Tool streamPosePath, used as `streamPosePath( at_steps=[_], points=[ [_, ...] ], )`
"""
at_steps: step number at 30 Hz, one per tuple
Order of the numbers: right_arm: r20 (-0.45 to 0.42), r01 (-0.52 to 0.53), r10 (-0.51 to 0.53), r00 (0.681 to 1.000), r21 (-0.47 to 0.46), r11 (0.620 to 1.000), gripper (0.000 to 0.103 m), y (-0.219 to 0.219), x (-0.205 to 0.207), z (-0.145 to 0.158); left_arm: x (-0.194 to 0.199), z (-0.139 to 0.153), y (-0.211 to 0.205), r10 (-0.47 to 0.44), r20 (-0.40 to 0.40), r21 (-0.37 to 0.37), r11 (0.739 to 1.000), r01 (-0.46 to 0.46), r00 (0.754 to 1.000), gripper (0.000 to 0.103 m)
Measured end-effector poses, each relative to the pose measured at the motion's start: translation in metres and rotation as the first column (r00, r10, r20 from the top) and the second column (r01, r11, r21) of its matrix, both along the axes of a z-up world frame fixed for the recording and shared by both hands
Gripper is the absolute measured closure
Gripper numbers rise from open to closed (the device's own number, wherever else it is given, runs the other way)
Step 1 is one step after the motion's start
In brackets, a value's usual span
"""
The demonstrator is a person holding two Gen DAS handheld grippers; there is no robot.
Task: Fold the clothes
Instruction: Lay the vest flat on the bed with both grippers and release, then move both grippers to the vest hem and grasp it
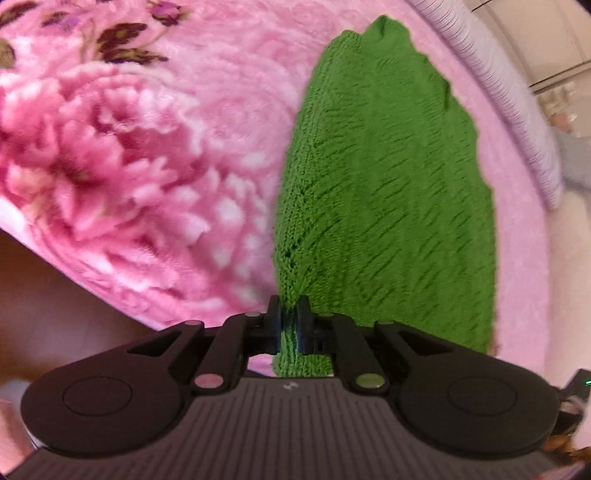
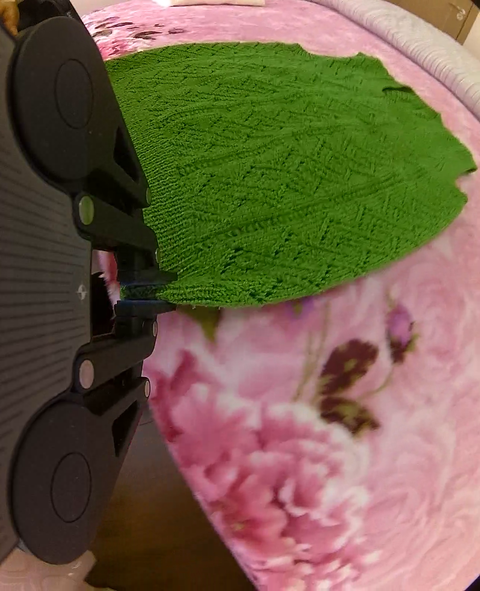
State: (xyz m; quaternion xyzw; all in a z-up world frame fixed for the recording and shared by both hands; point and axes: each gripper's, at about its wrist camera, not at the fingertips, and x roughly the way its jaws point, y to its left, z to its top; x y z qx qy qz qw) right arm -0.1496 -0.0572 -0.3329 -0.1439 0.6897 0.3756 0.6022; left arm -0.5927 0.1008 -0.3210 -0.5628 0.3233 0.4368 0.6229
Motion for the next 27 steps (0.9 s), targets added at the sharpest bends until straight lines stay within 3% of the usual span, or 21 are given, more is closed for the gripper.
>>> streamPosePath(
  at_steps=[2, 3, 4, 5, 7, 13, 16, 18, 21, 24, 27],
  points=[
    [0.044, -0.024, 0.025, 0.999, -0.030, 0.999, 0.067, 0.006, 0.003, 0.015, 0.016, 0.013, 0.007, -0.050, -0.106, -0.011, 0.999, 0.049, 0.993, 0.086],
    [0.070, -0.034, 0.037, 0.997, -0.044, 0.998, 0.063, 0.009, 0.004, 0.023, 0.023, 0.022, 0.010, -0.075, -0.179, -0.020, 0.997, 0.072, 0.981, 0.079],
    [0.104, -0.042, 0.049, 0.993, -0.064, 0.997, 0.051, 0.011, 0.006, 0.033, 0.028, 0.029, 0.012, -0.089, -0.250, -0.039, 0.996, 0.082, 0.964, 0.077],
    [0.140, -0.049, 0.061, 0.988, -0.086, 0.995, 0.044, 0.013, 0.008, 0.044, 0.033, 0.035, 0.012, -0.102, -0.323, -0.060, 0.994, 0.087, 0.941, 0.079],
    [0.174, -0.056, 0.078, 0.982, -0.131, 0.990, 0.043, 0.013, 0.011, 0.063, 0.041, 0.053, 0.008, -0.126, -0.401, -0.071, 0.992, 0.106, 0.907, 0.079],
    [0.192, -0.136, 0.136, 0.972, -0.015, 0.991, 0.035, 0.021, -0.001, 0.120, 0.075, 0.135, -0.015, -0.170, -0.359, 0.041, 0.979, 0.198, 0.918, 0.073],
    [0.210, -0.191, 0.178, 0.962, 0.045, 0.981, 0.028, 0.028, -0.014, 0.146, 0.102, 0.174, -0.026, -0.195, -0.351, 0.125, 0.960, 0.252, 0.916, 0.055],
    [0.226, -0.233, 0.211, 0.951, 0.071, 0.970, 0.025, 0.030, -0.026, 0.159, 0.116, 0.192, -0.033, -0.197, -0.344, 0.178, 0.946, 0.270, 0.918, 0.053],
    [0.248, -0.278, 0.249, 0.936, 0.090, 0.956, 0.024, 0.032, -0.039, 0.168, 0.122, 0.206, -0.035, -0.196, -0.297, 0.226, 0.937, 0.268, 0.935, 0.053],
    [0.250, -0.292, 0.254, 0.934, 0.132, 0.947, 0.026, 0.033, -0.041, 0.174, 0.113, 0.205, -0.031, -0.181, -0.218, 0.242, 0.942, 0.233, 0.959, 0.066],
    [0.245, -0.281, 0.237, 0.940, 0.165, 0.946, 0.028, 0.036, -0.038, 0.175, 0.103, 0.199, -0.019, -0.156, -0.156, 0.244, 0.951, 0.191, 0.975, 0.069]
  ],
)
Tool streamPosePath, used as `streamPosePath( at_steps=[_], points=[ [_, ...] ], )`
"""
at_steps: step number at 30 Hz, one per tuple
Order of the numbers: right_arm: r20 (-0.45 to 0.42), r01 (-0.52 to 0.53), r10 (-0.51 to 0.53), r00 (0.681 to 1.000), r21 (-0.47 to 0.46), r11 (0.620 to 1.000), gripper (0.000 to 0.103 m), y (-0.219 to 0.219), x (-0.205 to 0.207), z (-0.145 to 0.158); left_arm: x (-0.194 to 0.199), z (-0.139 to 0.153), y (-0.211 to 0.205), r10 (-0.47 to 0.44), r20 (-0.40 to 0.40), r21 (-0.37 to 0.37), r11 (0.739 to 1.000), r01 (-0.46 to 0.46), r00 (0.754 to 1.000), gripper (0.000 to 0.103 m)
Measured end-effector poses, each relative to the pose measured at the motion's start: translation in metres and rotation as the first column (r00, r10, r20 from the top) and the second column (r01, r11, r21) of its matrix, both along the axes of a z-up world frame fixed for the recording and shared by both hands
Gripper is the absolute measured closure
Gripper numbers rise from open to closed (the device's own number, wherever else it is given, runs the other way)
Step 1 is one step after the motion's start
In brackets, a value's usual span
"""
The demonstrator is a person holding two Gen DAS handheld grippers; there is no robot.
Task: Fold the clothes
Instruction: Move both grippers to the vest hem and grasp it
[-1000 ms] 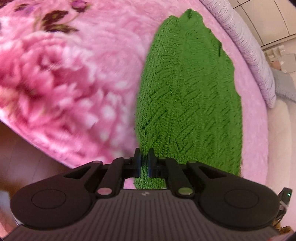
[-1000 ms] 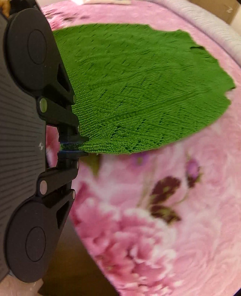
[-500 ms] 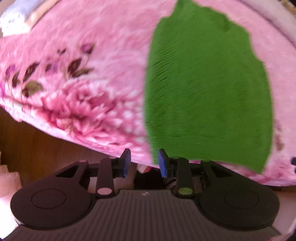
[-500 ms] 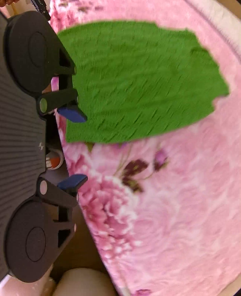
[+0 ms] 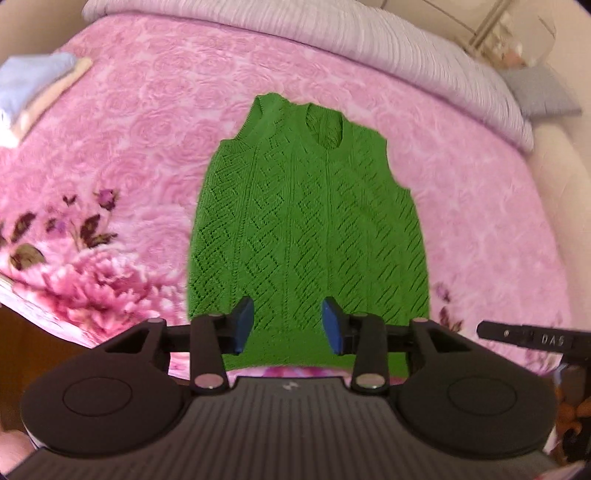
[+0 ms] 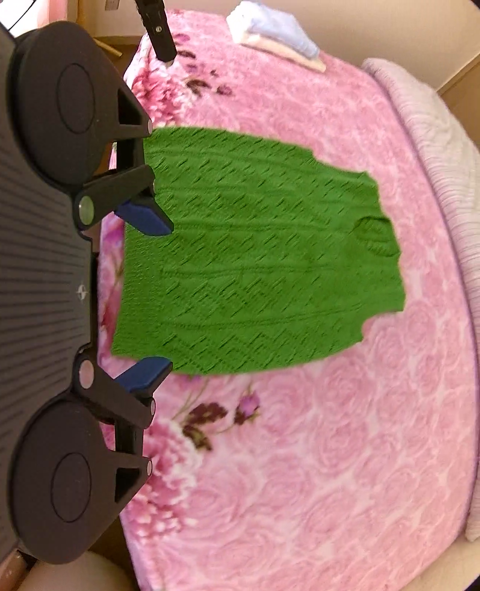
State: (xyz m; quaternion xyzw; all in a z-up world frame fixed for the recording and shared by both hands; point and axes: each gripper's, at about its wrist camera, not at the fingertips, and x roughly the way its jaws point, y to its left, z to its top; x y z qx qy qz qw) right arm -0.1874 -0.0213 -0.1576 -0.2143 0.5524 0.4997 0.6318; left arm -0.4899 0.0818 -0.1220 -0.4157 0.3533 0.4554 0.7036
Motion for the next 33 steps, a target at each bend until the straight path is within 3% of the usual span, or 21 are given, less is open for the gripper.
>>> streamPosePath(
  at_steps=[10, 18, 22, 26, 29, 33],
  points=[
    [-0.031, 0.060, -0.061, 0.998, -0.040, 0.997, 0.029, 0.064, 0.011, -0.027, 0.000, -0.030, 0.070, -0.017, 0.047, -0.050, 0.999, 0.019, 0.999, 0.069],
    [-0.021, 0.102, -0.104, 0.994, -0.091, 0.991, 0.032, 0.165, 0.021, -0.058, 0.018, -0.078, 0.184, -0.057, 0.065, -0.125, 0.990, 0.065, 0.996, 0.071],
    [-0.029, 0.151, -0.154, 0.988, -0.090, 0.984, 0.039, 0.214, 0.033, -0.078, 0.027, -0.109, 0.252, -0.074, 0.122, -0.150, 0.984, 0.092, 0.990, 0.086],
    [-0.046, 0.176, -0.179, 0.983, -0.065, 0.982, 0.063, 0.255, 0.051, -0.101, 0.042, -0.140, 0.311, -0.089, 0.157, -0.138, 0.984, 0.111, 0.984, 0.088],
    [-0.097, 0.196, -0.197, 0.976, -0.028, 0.980, 0.069, 0.283, 0.067, -0.119, 0.050, -0.160, 0.349, -0.073, 0.206, -0.131, 0.986, 0.102, 0.976, 0.088],
    [-0.123, 0.224, -0.226, 0.966, -0.034, 0.974, 0.069, 0.315, 0.080, -0.140, 0.051, -0.188, 0.392, 0.020, 0.301, -0.147, 0.989, 0.026, 0.953, 0.087]
  ],
)
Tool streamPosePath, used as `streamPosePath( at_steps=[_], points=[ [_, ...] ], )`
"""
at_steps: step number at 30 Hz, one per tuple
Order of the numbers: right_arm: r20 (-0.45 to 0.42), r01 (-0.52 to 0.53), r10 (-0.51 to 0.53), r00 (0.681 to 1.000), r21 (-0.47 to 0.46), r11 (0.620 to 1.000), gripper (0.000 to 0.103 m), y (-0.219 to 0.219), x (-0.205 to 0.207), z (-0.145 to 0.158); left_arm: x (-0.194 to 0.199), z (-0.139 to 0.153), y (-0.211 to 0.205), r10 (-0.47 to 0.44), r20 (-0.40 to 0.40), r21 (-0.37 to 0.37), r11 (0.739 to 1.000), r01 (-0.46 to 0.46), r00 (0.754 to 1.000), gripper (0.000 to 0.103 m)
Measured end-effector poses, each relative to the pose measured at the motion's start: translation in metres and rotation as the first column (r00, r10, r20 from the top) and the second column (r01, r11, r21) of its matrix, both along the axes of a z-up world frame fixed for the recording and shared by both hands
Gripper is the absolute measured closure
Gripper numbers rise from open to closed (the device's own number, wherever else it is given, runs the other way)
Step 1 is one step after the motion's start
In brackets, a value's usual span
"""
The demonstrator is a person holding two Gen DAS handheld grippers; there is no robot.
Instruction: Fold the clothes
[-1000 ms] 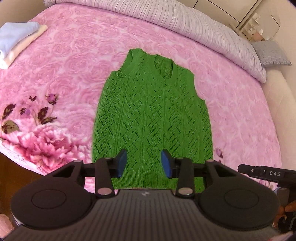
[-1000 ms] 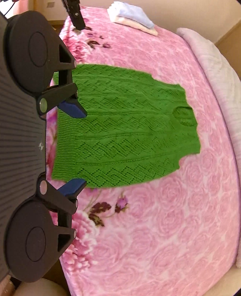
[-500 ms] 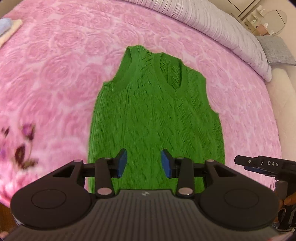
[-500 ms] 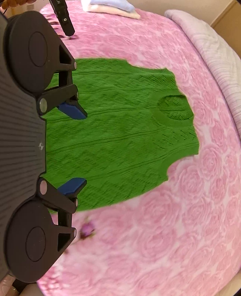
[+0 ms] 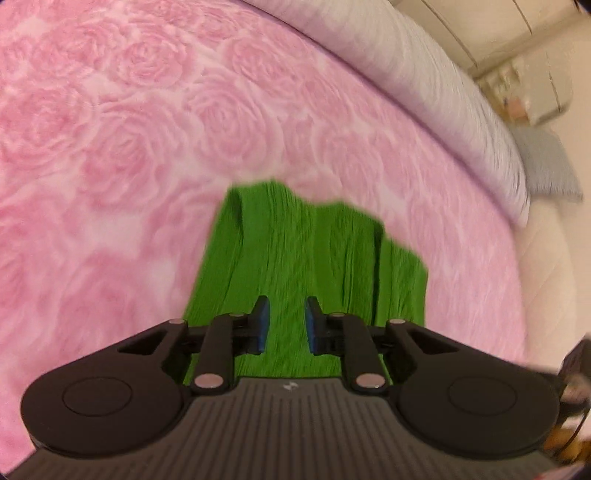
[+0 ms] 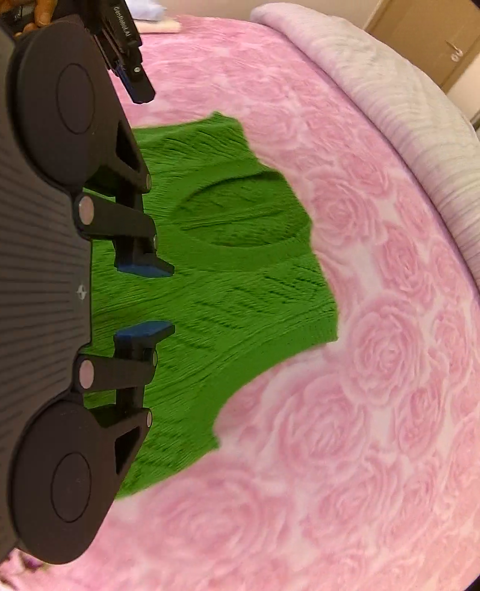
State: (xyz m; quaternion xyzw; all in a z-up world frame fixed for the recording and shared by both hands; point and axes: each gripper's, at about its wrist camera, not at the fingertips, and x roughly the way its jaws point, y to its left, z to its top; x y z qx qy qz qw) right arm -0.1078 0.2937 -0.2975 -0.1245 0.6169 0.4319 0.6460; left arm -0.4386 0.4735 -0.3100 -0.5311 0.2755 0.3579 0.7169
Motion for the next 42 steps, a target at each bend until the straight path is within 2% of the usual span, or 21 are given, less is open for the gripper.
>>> streamPosePath(
  at_steps=[3, 6, 10, 12, 15, 17, 18, 20, 22, 24, 25, 26, 29, 30, 33, 34, 36, 37, 40, 41, 42],
  points=[
    [-0.011, -0.001, 0.001, 1.000, -0.020, 1.000, 0.069, 0.012, 0.002, -0.011, 0.002, -0.013, 0.026, 0.061, 0.049, -0.005, 0.998, -0.060, 0.997, 0.081],
    [-0.025, -0.003, 0.002, 1.000, -0.048, 0.999, 0.068, 0.023, 0.006, -0.022, 0.005, -0.026, 0.045, 0.085, 0.090, -0.009, 0.996, -0.085, 0.992, 0.081],
    [-0.045, -0.006, 0.002, 0.999, -0.091, 0.996, 0.067, 0.037, 0.012, -0.037, 0.002, -0.045, 0.061, 0.127, 0.101, -0.040, 0.992, -0.124, 0.987, 0.081],
    [-0.048, -0.013, 0.008, 0.999, -0.104, 0.995, 0.067, 0.044, 0.016, -0.041, 0.002, -0.054, 0.067, 0.134, 0.126, -0.055, 0.990, -0.128, 0.983, 0.077],
    [-0.040, -0.026, 0.021, 0.999, -0.112, 0.993, 0.065, 0.052, 0.024, -0.042, 0.004, -0.066, 0.076, 0.137, 0.169, -0.081, 0.989, -0.124, 0.976, 0.076],
    [-0.040, -0.027, 0.022, 0.999, -0.123, 0.992, 0.065, 0.057, 0.030, -0.045, 0.005, -0.071, 0.080, 0.113, 0.212, -0.107, 0.990, -0.092, 0.971, 0.092],
    [-0.040, -0.026, 0.021, 0.999, -0.128, 0.991, 0.065, 0.059, 0.033, -0.046, 0.005, -0.070, 0.081, 0.087, 0.231, -0.113, 0.992, -0.062, 0.969, 0.097],
    [-0.037, -0.020, 0.016, 0.999, -0.127, 0.992, 0.065, 0.062, 0.038, -0.046, 0.004, -0.058, 0.083, 0.022, 0.239, -0.074, 0.997, -0.004, 0.971, 0.098],
    [-0.022, -0.013, 0.010, 1.000, -0.117, 0.993, 0.064, 0.066, 0.044, -0.044, 0.003, -0.042, 0.090, -0.039, 0.186, -0.009, 0.999, 0.042, 0.982, 0.098],
    [0.002, -0.008, 0.008, 1.000, -0.106, 0.994, 0.064, 0.070, 0.048, -0.044, 0.009, -0.032, 0.100, -0.106, 0.009, 0.074, 0.992, 0.105, 0.994, 0.098],
    [0.012, -0.005, 0.007, 1.000, -0.105, 0.994, 0.064, 0.072, 0.049, -0.045, 0.018, -0.030, 0.102, -0.154, -0.107, 0.119, 0.979, 0.166, 0.982, 0.101],
    [0.022, -0.003, 0.006, 1.000, -0.107, 0.994, 0.064, 0.074, 0.050, -0.046, 0.024, -0.030, 0.103, -0.175, -0.186, 0.142, 0.969, 0.202, 0.967, 0.103],
    [0.039, 0.004, 0.001, 0.999, -0.109, 0.994, 0.065, 0.077, 0.051, -0.047, 0.034, -0.027, 0.103, -0.175, -0.320, 0.159, 0.959, 0.235, 0.931, 0.103],
    [0.049, 0.001, 0.004, 0.999, -0.104, 0.995, 0.065, 0.076, 0.051, -0.045, 0.033, -0.023, 0.101, -0.168, -0.326, 0.170, 0.958, 0.232, 0.930, 0.103],
    [0.086, -0.032, 0.039, 0.996, -0.089, 0.996, 0.064, 0.076, 0.048, -0.039, 0.026, -0.002, 0.084, -0.184, -0.131, 0.165, 0.965, 0.205, 0.974, 0.103],
    [0.087, -0.037, 0.045, 0.995, -0.086, 0.996, 0.064, 0.076, 0.046, -0.039, 0.026, 0.002, 0.078, -0.204, -0.070, 0.149, 0.966, 0.212, 0.977, 0.103],
    [0.079, -0.041, 0.048, 0.996, -0.082, 0.996, 0.064, 0.075, 0.043, -0.040, 0.033, -0.003, 0.063, -0.280, -0.010, 0.116, 0.953, 0.279, 0.960, 0.103],
    [0.074, -0.044, 0.050, 0.996, -0.082, 0.996, 0.064, 0.075, 0.041, -0.041, 0.039, -0.010, 0.059, -0.311, -0.032, 0.117, 0.943, 0.313, 0.950, 0.103],
    [0.071, -0.068, 0.074, 0.995, -0.088, 0.994, 0.064, 0.074, 0.034, -0.048, 0.057, -0.041, 0.056, -0.363, -0.184, 0.131, 0.912, 0.388, 0.914, 0.103],
    [0.076, -0.079, 0.086, 0.993, -0.090, 0.993, 0.065, 0.074, 0.032, -0.050, 0.058, -0.049, 0.060, -0.353, -0.219, 0.143, 0.911, 0.388, 0.910, 0.101],
    [0.086, -0.084, 0.092, 0.992, -0.088, 0.993, 0.065, 0.073, 0.032, -0.050, 0.057, -0.054, 0.067, -0.343, -0.218, 0.156, 0.912, 0.379, 0.914, 0.100]
  ],
)
